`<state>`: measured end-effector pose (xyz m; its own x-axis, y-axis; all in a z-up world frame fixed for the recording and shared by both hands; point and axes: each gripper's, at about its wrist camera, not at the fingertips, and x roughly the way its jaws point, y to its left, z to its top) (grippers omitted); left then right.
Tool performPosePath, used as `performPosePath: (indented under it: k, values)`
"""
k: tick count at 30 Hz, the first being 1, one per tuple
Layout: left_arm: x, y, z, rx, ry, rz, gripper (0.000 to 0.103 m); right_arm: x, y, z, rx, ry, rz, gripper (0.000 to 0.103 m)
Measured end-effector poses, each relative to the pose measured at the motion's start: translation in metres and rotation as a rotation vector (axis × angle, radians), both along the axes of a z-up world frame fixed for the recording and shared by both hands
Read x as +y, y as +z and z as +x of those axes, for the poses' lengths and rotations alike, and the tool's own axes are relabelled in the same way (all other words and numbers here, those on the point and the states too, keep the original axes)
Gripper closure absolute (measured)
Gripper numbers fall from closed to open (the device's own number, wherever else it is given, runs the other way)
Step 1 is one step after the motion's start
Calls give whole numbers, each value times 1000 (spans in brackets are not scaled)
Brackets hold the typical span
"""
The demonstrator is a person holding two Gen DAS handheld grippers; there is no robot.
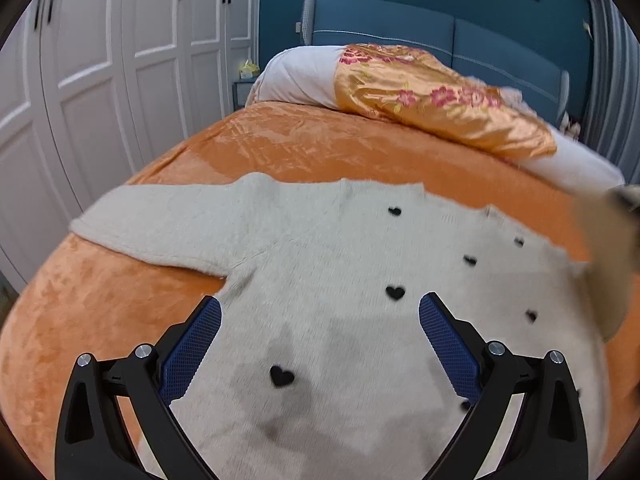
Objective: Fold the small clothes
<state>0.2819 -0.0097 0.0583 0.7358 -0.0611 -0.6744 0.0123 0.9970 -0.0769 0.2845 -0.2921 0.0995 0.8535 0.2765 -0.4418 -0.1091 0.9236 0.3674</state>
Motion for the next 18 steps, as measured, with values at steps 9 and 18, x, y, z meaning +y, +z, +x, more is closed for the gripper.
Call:
performPosePath:
  k: [9,18]
  values:
    - [21,-20,37,127,-13,-230,6,60,-73,-35,177,-13,-74,47]
    - [-53,-34,52,149,-108,-205,6,-20,-88,-55,247,-183,57,42]
